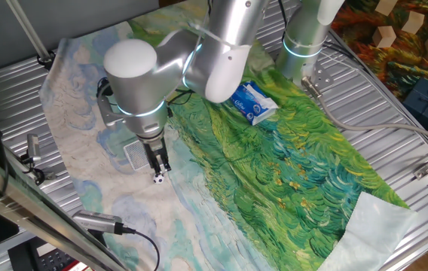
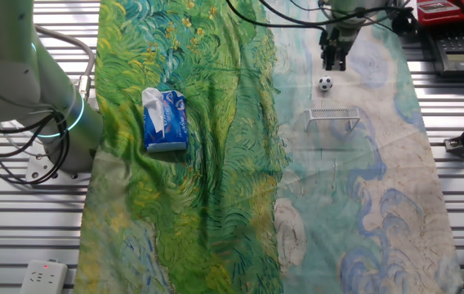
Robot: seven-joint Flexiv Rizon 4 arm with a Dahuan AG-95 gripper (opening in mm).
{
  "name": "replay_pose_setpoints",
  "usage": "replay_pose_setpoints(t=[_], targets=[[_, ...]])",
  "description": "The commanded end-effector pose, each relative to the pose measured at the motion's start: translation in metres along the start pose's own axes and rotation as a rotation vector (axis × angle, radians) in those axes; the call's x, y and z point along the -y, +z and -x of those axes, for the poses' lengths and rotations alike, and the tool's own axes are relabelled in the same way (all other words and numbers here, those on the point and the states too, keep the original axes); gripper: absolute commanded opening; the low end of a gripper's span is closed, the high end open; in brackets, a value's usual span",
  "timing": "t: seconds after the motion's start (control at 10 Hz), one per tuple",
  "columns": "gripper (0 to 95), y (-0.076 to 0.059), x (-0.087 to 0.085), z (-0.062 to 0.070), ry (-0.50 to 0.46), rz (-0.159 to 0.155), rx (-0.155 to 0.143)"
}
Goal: Push the soccer ball into the goal
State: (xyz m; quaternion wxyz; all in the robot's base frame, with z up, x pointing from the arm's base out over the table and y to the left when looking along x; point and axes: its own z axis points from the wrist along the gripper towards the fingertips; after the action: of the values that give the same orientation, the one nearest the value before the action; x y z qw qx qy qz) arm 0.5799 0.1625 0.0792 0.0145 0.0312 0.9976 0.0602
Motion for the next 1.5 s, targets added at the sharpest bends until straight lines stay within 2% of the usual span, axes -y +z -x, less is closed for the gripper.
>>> replay_pose_setpoints(t=[0.1, 0.4, 0.5, 0.6, 0.8, 0.9, 1.1, 1.2, 1.3, 1.5], targets=[[0.0, 0.0009, -0.0001, 0.0, 0.0, 0.001, 0.003], [0.0, 0.0009, -0.0001, 0.0, -0.018, 0.012, 0.014], [0.0, 0.0009, -0.0001, 0.0, -0.022, 0.003, -0.023], [0.0, 0.0009, -0.0001, 0.0, -0.016, -0.023, -0.075], [0.0, 0.0009, -0.0001, 0.0, -0.03, -0.08, -0.126], [0.0, 0.0009, -0.0001, 0.0, -0.03, -0.08, -0.131], [0.0, 0.0009, -0.0001, 0.0, -0.032, -0.087, -0.174], [0.0, 0.0009, -0.0001, 0.0, -0.039, -0.092, -0.184], [0.0, 0.0009, -0.0001, 0.0, -0.04, -0.092, -0.191], [0.0, 0.0009, -0.0001, 0.0, -0.049, -0.074, -0.185]])
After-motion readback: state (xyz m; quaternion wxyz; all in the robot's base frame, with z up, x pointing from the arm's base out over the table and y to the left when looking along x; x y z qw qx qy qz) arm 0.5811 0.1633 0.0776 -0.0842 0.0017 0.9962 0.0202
